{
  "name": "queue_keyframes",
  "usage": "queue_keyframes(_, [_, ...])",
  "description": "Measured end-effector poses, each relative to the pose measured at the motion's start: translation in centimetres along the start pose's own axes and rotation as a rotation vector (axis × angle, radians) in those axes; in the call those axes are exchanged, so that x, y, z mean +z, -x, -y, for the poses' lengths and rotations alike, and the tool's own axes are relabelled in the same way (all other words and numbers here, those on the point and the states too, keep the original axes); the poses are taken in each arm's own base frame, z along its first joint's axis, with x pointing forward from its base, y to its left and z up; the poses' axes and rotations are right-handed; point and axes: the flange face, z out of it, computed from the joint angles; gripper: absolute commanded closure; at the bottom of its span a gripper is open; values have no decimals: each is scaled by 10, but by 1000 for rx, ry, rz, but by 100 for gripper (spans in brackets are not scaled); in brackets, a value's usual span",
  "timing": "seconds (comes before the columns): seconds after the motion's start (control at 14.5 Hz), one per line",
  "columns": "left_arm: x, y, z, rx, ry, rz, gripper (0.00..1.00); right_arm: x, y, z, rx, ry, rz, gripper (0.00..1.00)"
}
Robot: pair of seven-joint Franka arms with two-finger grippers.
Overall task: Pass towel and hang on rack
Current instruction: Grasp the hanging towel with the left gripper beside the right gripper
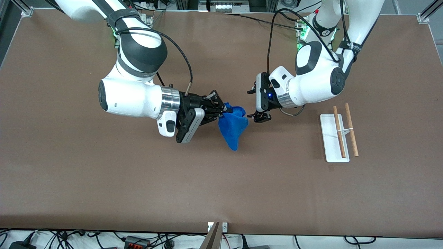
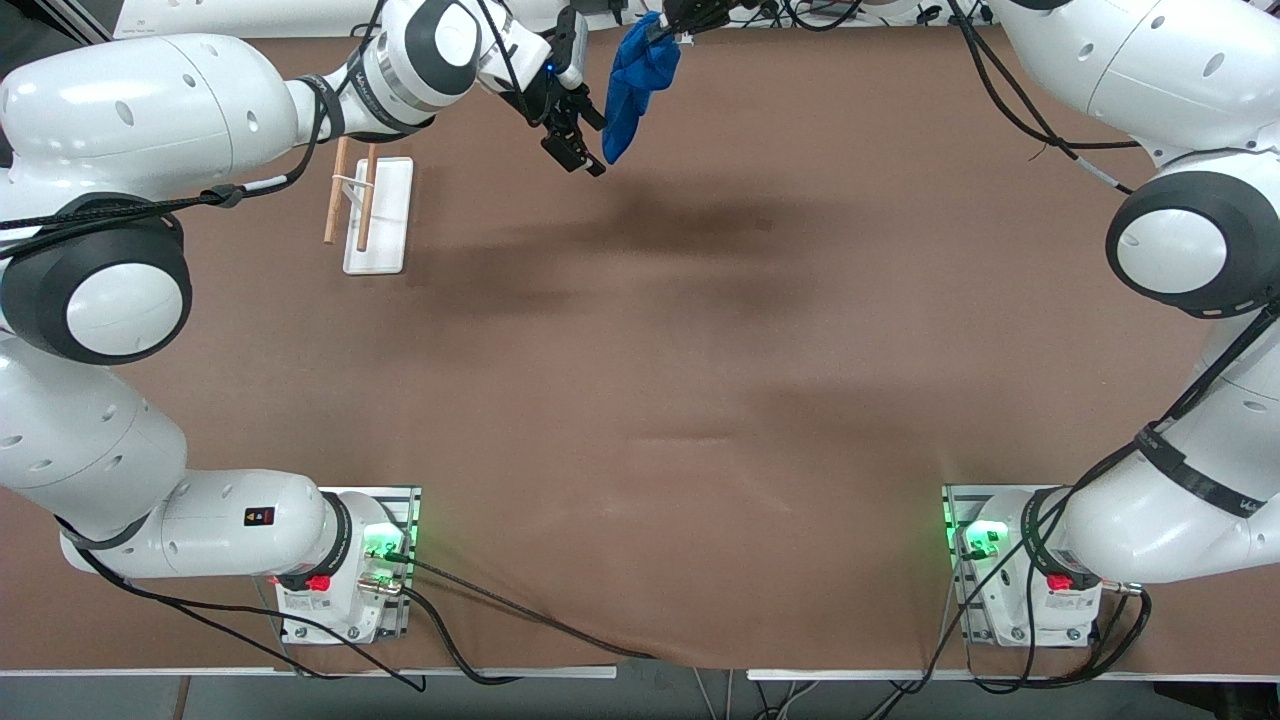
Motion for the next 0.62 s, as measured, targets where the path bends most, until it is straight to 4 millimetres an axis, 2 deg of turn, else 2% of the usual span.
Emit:
queue_keyframes(0.28, [4,6,9,-37,-30,-36,0,-1,0,0,-25,2,-4,100])
queue_keyframes(0.62, [-3,3,16,-59,-68,-73,0,-1,-1,-2,-37,3,-7,100])
